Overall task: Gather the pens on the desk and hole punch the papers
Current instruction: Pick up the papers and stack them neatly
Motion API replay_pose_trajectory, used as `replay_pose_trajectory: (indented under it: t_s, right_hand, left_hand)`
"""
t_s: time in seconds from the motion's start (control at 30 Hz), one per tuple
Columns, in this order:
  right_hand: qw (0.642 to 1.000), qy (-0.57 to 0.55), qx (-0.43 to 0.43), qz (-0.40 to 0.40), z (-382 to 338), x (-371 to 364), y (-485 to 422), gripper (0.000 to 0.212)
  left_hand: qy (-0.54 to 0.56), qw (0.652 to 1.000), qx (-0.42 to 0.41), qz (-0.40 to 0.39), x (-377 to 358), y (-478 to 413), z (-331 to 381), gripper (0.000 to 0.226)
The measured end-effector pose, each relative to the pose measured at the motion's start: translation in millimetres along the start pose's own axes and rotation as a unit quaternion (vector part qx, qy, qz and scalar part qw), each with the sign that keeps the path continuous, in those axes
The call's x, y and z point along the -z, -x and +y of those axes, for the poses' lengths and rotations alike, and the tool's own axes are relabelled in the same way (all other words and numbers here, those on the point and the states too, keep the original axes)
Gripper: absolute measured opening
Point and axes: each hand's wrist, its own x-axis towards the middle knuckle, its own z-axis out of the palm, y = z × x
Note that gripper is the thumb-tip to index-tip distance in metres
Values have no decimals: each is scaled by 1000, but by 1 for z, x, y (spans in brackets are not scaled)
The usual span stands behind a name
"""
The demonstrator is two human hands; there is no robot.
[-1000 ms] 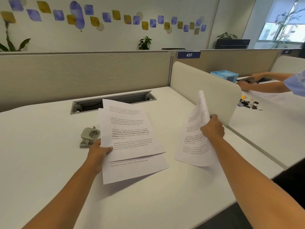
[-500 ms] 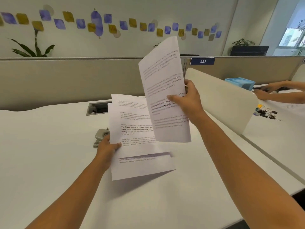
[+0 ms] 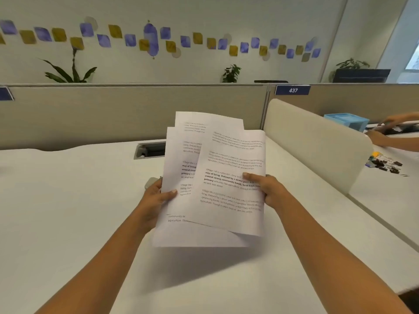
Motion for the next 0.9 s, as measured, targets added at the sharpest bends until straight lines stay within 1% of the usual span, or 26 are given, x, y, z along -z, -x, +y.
replay_pose_trajectory:
  t_s: [0.1,0.2,0.37,0.47,0.5,0.6,0.63,0.67,0.73,0.8,0.9]
  right_hand:
    - [999,-40,-28,-17,2,-1,2,45]
    - [998,-46,-23,-38,2,-2,6,46]
    - [997,-28,58,-42,0,-11,10,43]
    - [994,7,97,-43,0,-15,12,43]
    - [993,24,107,-45,0,-16,13,46]
    - [989,60,127,-54,1,-20,17,52]
    - [987,67,135,-57,2,-21,17,53]
    - [985,75,143,-58,2,-23,18,54]
    - [980,104,160,-54,3,-29,20,57]
    - [974,134,176,-40,5,-37,22,55]
    - [973,128,193,-19,7,-47,21,51]
  left_hand:
    - [-9,1000,3,-8,-2,1,1,33]
    - [-7,1000,7,-22,-2,3,1,31]
    - [-23,999,5,-46,0,8,3,25]
    - [-47,998,9,-37,3,10,6,22]
    - [-59,998,11,-27,3,10,8,26]
    - [-86,996,12,6,4,9,17,51]
    - [-86,996,11,16,4,8,20,54]
    - [-84,996,10,25,3,7,22,52]
    - [-97,994,4,41,1,5,24,41]
    - [-114,992,-4,53,-5,3,23,31]
    - [-85,994,-11,63,-11,1,19,30]
